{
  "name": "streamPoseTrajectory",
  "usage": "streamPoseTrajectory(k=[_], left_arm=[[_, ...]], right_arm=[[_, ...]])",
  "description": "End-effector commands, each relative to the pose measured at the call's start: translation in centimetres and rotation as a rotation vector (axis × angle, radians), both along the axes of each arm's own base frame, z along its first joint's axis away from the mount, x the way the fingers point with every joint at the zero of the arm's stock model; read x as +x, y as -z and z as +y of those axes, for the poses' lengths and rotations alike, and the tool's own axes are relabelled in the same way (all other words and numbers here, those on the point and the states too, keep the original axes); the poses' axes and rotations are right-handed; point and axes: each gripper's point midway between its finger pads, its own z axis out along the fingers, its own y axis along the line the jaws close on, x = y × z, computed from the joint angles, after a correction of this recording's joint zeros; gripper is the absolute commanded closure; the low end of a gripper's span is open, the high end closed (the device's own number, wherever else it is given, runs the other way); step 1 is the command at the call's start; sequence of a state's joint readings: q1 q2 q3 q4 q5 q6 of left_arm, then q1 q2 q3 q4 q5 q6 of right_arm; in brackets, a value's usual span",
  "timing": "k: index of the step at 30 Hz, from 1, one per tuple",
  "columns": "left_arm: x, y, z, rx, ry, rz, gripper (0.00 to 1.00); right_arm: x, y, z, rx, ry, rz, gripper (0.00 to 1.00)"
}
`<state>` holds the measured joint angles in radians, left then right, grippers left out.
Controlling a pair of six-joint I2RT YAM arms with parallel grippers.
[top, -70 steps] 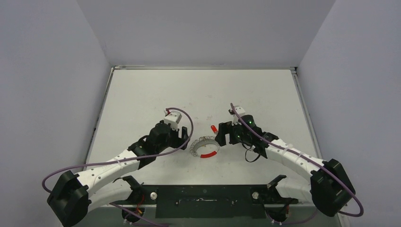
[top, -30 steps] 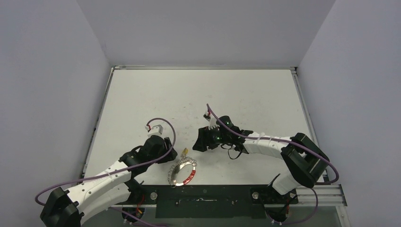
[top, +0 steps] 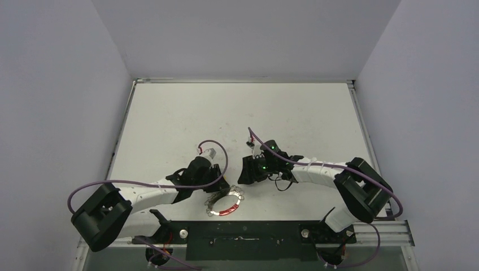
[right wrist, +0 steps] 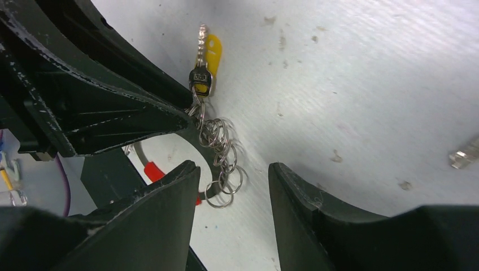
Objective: Put the keys on the keyring
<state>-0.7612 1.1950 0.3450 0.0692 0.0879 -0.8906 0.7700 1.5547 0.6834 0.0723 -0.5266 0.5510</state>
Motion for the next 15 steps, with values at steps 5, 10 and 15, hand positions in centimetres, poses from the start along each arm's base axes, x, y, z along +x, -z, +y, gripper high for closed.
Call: streamPoseTrajectory(k=[5,10,15], left_arm=[[4.0,-6.2,-5.8,-0.051,0.175,-0.242,0.61],[4.1,-6.3,-3.1,0.084,0.117,-0.243,0.54],[2.6,-5.2,-0.2,0.145,0.050,-0.185,0.55]], right_arm=[[1.5,-1.8,-3.9,-0.050,0.071,-0.088,0.43],[1.5,-2.7,-4.7,-0.071,0.064,-0.132,0.34],[1.3,-2.7,-3.7,-0.046,0.036,-0.116,0.33]])
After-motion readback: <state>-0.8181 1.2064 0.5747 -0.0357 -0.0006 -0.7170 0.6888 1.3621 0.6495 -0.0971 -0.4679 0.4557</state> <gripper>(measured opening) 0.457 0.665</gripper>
